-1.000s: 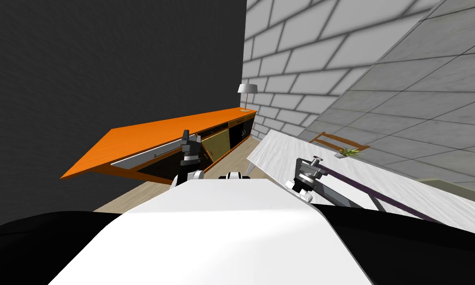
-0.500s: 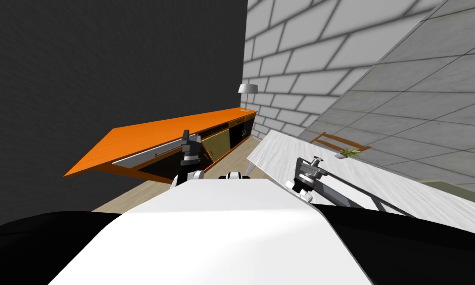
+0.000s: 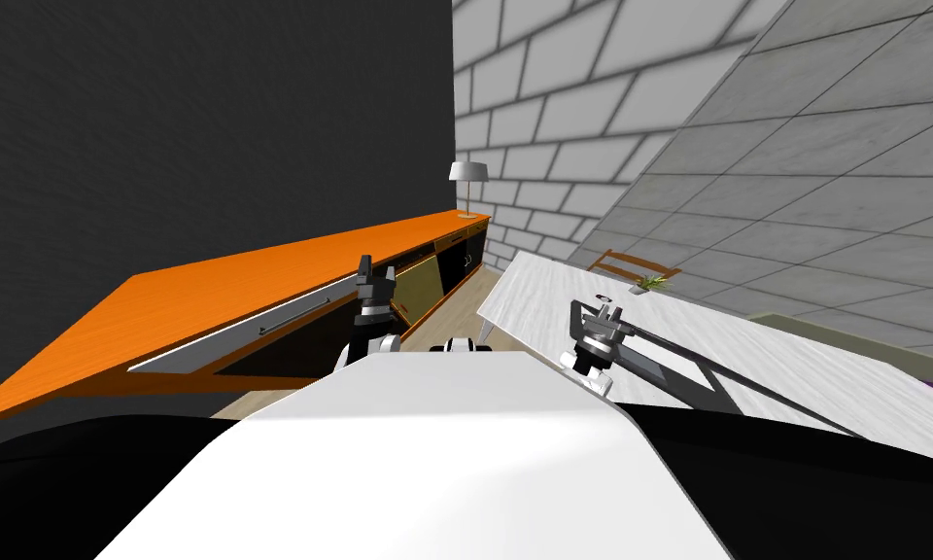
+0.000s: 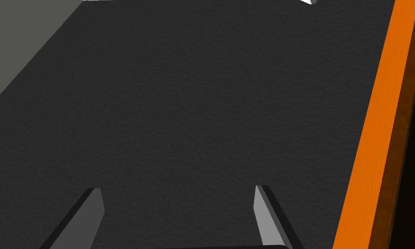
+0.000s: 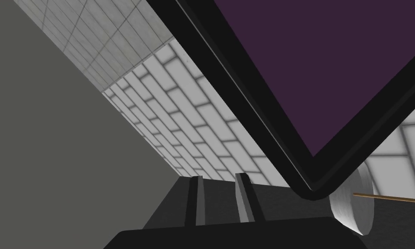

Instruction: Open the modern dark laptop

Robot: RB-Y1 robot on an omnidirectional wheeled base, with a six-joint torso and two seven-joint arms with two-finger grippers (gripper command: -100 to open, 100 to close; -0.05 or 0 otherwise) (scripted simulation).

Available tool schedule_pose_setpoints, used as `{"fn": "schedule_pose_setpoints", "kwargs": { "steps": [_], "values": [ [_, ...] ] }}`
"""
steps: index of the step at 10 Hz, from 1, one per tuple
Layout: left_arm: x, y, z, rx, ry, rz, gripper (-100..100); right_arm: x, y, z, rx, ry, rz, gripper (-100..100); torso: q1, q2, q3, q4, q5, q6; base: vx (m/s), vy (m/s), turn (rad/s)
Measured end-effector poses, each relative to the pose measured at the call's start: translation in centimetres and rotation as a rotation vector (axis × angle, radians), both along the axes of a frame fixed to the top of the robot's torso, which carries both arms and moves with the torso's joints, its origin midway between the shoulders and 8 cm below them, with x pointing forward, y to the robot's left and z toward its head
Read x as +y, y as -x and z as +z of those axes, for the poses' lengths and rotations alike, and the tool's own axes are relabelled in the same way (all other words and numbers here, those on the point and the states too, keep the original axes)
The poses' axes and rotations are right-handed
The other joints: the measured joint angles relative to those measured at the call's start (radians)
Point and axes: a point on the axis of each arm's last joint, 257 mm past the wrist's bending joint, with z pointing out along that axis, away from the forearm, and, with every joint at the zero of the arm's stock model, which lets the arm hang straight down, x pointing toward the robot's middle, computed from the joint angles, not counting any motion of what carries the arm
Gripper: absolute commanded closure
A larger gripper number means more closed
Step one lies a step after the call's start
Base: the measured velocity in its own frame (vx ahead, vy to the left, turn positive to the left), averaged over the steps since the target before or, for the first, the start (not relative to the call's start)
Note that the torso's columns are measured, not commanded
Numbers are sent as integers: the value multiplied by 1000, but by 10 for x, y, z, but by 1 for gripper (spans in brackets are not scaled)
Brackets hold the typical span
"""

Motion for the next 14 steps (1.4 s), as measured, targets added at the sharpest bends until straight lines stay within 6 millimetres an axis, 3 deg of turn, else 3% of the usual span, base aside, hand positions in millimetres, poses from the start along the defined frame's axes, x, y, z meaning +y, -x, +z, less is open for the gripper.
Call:
{"fn": "schedule_pose_setpoints", "kwargs": {
  "steps": [8,9,14],
  "values": [
    [0,0,0,0,0,0,0,-40,-22,53,0,11,15,-100,4,-3,-3,-1,2,0,-16,62,-19],
    [0,0,0,0,0,0,0,-41,-22,53,0,8,14,0,2,-3,-3,-1,2,0,-2,6,1],
    [0,0,0,0,0,0,0,-41,-22,53,0,8,14,0,4,-2,-3,-1,2,0,0,0,0]
  ]
}}
